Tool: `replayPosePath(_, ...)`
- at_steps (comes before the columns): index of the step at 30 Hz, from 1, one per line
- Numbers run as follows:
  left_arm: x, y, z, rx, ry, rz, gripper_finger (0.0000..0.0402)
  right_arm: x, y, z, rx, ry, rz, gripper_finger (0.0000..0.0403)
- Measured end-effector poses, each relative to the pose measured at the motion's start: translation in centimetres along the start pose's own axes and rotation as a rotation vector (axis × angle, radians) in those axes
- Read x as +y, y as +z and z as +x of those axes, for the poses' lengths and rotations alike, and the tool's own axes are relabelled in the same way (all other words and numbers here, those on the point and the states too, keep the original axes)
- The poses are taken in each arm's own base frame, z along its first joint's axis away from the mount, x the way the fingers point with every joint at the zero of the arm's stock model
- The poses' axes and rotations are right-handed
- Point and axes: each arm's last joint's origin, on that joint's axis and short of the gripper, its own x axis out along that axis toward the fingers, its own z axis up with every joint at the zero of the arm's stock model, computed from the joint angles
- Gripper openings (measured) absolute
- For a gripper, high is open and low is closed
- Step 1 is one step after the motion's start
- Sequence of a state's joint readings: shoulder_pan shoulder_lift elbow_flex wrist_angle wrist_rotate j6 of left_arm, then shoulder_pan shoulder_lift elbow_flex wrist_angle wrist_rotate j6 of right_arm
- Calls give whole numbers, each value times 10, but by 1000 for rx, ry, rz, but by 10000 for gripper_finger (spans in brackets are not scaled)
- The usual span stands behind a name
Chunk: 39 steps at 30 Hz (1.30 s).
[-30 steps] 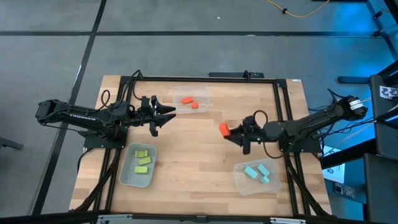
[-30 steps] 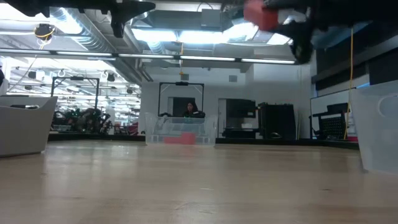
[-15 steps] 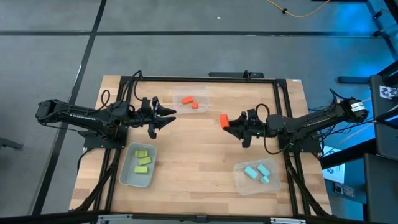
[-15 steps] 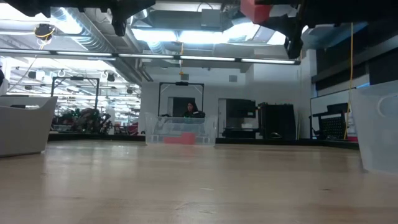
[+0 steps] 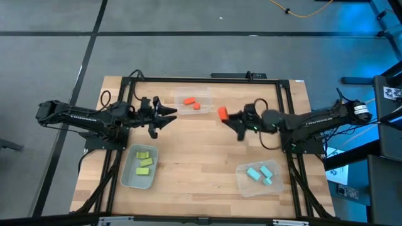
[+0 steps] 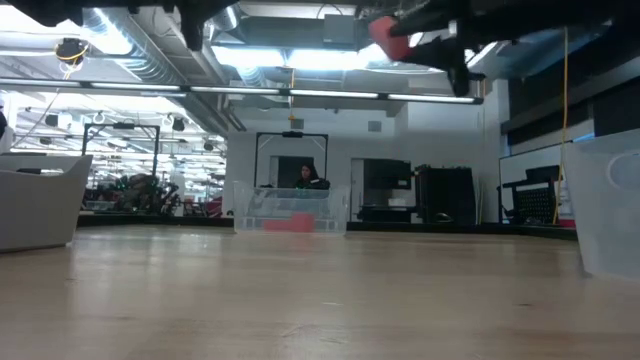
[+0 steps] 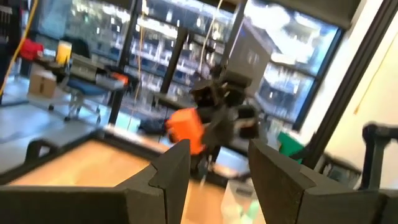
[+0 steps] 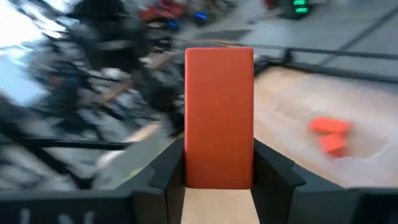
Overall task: Sort & place blocks by color
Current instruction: Put the orange half pillar block into the top transparent bin
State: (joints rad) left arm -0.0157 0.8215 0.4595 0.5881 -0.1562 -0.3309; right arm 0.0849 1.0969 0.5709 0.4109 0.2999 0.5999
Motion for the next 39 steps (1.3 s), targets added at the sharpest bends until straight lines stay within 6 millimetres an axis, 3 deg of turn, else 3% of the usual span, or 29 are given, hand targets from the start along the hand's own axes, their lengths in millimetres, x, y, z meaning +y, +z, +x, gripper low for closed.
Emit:
replayPosePath(5, -2, 8, 0, -82, -17, -13, 154, -7, 42, 41, 76, -157, -112, 136)
replayPosePath(10, -2, 8, 0, -86, -19, -14, 154, -31, 70, 92, 191, -232, -146, 136)
replayPosePath(14, -2, 8, 0, -87, -19, -15, 154, -61, 70, 129, 268, -322, -104, 136)
replayPosePath(18, -2, 8, 0, -88, -19, -15, 154, -93, 54, 157, 332, -422, -27, 136)
replayPosePath(25, -2, 9, 0, -97, -14, -16, 154, -142, 17, 179, 372, -594, 167, 136)
replayPosePath(39, -3, 9, 0, -101, -15, -16, 154, -147, 16, 183, 323, -632, 197, 136)
